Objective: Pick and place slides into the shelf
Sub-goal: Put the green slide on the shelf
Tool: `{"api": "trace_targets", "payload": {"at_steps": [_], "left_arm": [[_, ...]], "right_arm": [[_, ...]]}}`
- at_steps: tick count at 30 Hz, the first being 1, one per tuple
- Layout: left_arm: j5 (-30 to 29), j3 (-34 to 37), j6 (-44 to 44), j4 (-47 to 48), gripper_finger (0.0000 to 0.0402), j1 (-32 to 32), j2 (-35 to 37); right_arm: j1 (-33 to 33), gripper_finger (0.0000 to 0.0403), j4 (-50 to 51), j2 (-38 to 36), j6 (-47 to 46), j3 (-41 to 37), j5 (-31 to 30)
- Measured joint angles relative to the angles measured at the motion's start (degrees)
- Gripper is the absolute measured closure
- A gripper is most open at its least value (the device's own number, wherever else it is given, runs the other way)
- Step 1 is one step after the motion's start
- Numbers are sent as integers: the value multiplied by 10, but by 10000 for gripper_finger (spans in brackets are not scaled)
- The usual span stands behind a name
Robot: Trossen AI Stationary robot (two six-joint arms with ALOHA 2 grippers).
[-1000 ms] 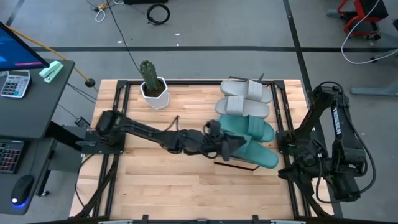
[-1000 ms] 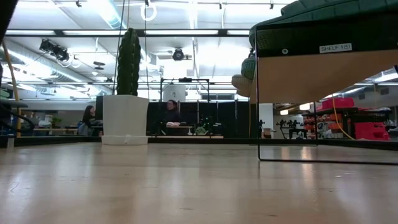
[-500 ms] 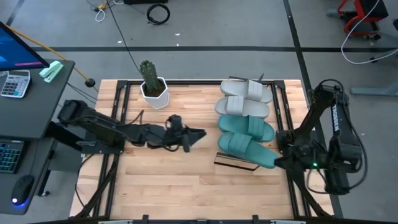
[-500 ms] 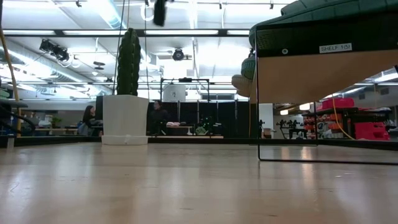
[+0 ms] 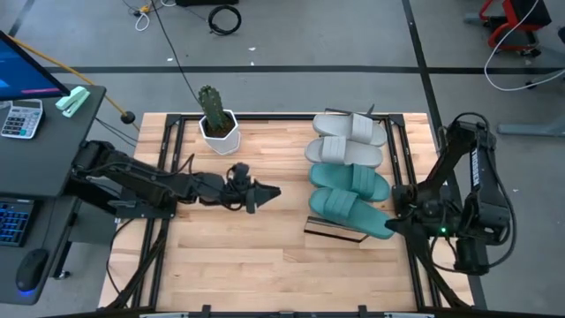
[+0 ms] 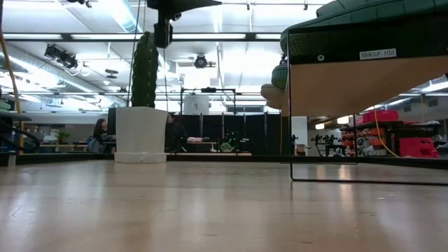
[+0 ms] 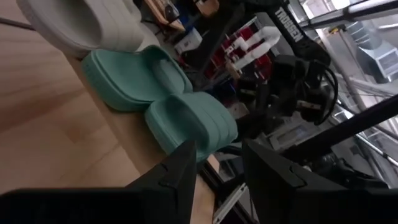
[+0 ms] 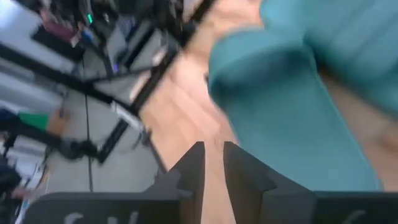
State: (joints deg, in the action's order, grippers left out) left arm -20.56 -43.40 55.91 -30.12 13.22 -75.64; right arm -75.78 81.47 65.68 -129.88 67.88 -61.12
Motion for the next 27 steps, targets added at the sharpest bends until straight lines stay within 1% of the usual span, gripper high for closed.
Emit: {"api": "trace_targets", "payload": {"at_steps": [4, 5, 7, 9, 11, 13, 15, 18, 19, 22, 24, 27], "left_arm": [[29, 0, -9, -1, 267, -9, 0], [35, 0, -10, -1, 267, -11, 0], [49, 0, -11, -1, 267, -14, 0], [60, 0, -15, -1, 268, -16, 0], [67, 0, -16, -1, 269, -19, 0], [74, 0, -19, -1, 269, -23, 0], [80, 0, -26, -1, 267, -26, 0], [89, 0, -26, -1, 267, -31, 0], [91, 0, -26, -1, 267, -32, 0], [93, 0, -27, -1, 267, -32, 0], [96, 0, -31, -1, 267, -32, 0], [103, 0, -32, -1, 267, -32, -1]], "right_arm": [[37, 350, 23, 4, 1, 0, -63], [50, 354, 27, 4, 4, 0, -98], [74, 362, 21, 2, 14, 0, -188], [98, 368, 9, 1, 23, 0, -253], [122, 373, 6, -1, 21, 0, -262], [138, 378, 4, -6, 17, 0, -243], [148, 386, 4, -21, 13, 0, -203], [143, 397, 7, -46, 13, 0, -146], [139, 398, 11, -51, 13, 0, -119], [132, 397, 41, -64, -2, 0, -8], [127, 397, 54, -72, -5, 0, 52], [104, 398, 56, -86, -1, 0, 108]]}}
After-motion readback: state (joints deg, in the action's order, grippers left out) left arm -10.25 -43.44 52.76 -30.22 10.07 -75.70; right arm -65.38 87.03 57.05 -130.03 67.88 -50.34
